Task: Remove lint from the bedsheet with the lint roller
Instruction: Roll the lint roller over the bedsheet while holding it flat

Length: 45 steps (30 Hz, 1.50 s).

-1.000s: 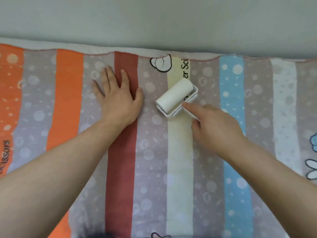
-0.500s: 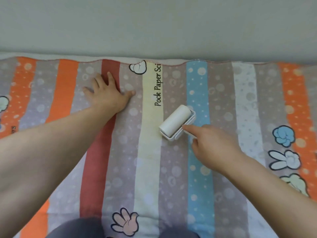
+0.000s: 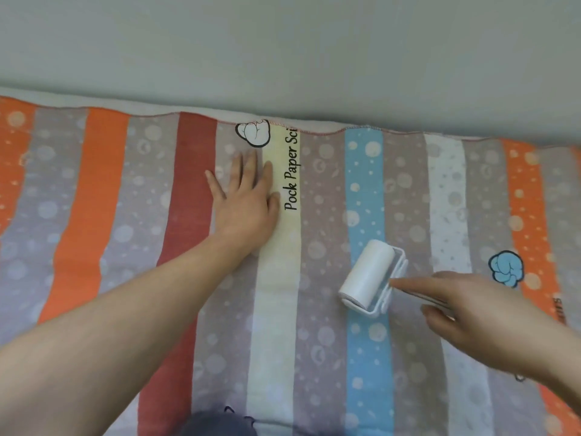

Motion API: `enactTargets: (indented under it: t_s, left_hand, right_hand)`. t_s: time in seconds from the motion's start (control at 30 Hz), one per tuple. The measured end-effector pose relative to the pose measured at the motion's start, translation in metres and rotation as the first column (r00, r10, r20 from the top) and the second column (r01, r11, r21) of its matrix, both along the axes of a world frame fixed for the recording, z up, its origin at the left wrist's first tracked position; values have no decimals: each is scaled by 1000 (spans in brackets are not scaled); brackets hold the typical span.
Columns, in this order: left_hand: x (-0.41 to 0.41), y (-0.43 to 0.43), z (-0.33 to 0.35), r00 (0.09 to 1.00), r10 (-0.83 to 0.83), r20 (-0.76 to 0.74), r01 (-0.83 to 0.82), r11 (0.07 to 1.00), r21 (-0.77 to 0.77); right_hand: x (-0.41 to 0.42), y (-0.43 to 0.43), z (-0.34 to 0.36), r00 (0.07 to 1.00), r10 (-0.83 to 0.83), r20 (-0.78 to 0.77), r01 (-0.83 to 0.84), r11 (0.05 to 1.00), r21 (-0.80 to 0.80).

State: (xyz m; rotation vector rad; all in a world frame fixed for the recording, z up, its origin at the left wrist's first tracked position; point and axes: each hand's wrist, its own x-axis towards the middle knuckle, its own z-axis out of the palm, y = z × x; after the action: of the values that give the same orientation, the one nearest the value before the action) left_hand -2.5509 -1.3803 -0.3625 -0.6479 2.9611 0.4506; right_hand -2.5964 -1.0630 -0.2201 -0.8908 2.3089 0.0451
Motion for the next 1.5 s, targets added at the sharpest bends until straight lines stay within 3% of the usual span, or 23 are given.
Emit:
enactTargets:
  t_s: [0.1, 0.2, 0.37, 0.43, 0.5, 0.63, 0.7, 1.2, 1.5]
  left_hand:
    - [-6, -5, -2, 1000, -22, 3, 22, 1000, 16]
    - [-5, -9, -6, 999, -23, -27, 24, 999, 39]
    - [0, -19, -6, 958, 135, -252, -17, 907, 420]
    - [1, -19, -7, 938, 179, -297, -15, 876, 481]
    - [1, -18, -7, 937, 175, -302, -19, 890, 456]
    - [-3, -15, -13, 980, 44, -196, -7, 982, 190]
    - [-3, -14, -15, 987, 19, -160, 2, 991, 132]
    - [-9, -9, -4, 1000, 11, 21, -12, 998, 54]
    - [-27, 14, 7, 985, 131, 115, -136, 990, 31]
  right_hand:
    - [-17, 7, 32, 998, -60, -19, 61, 998, 29]
    - [-29, -28, 33, 990, -123, -68, 107, 974, -201]
    - [-46, -131, -32, 962, -188, -199, 114, 935, -335]
    - [-51, -155, -53, 949, -223, -221, 138, 929, -342]
    - [-53, -165, -65, 942, -231, -243, 145, 935, -325]
    - [-51, -164, -73, 939, -214, -271, 131, 946, -296]
    - [-51, -159, -72, 941, -207, -269, 130, 951, -279]
    - [-23, -66, -70, 956, -183, -231, 133, 967, -217]
    - [-4, 32, -69, 964, -140, -224, 104, 981, -165]
